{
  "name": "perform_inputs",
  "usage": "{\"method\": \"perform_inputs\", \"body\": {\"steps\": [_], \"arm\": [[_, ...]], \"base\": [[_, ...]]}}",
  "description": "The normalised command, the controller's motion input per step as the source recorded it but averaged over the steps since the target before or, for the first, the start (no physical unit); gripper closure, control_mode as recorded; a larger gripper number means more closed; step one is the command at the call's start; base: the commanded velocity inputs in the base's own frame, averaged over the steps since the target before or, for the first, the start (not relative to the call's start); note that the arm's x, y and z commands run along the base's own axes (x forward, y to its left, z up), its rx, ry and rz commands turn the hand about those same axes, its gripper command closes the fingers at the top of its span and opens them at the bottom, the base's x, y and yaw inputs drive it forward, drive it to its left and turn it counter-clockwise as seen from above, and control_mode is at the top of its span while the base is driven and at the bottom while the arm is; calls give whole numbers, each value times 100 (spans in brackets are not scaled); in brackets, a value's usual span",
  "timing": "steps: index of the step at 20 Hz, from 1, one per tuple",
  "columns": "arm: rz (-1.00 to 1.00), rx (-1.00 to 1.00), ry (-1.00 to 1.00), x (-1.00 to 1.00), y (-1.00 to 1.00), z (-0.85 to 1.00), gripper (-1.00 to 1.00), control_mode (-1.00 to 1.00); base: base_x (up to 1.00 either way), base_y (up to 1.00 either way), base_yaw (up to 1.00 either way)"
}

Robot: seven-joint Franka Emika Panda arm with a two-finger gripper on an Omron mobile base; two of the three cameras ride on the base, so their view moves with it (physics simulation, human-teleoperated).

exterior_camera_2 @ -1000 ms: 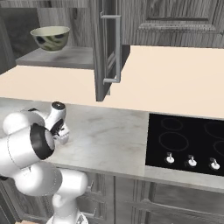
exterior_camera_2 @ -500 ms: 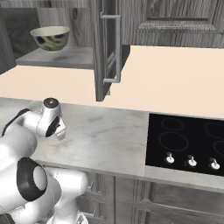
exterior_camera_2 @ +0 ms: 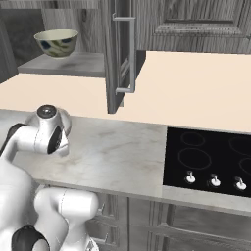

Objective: Open the cabinet. Pick the bowls from the counter and place them in the cabinet. Then close the cabinet.

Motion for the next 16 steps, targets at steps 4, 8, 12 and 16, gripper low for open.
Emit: {"method": "perform_inputs", "body": {"steps": [4,8,12,16], "arm": [[-24,10,-4,-72,-35,42,100,-100],[-20,5,-7,-57,-14,35,100,-100],[-12,0,-10,-43,-1,37,100,-100],[-11,0,-4,-8,-11,39,100,-100]], "base": [[0,0,0],[0,0,0],[0,0,0],[0,0,0]]}}
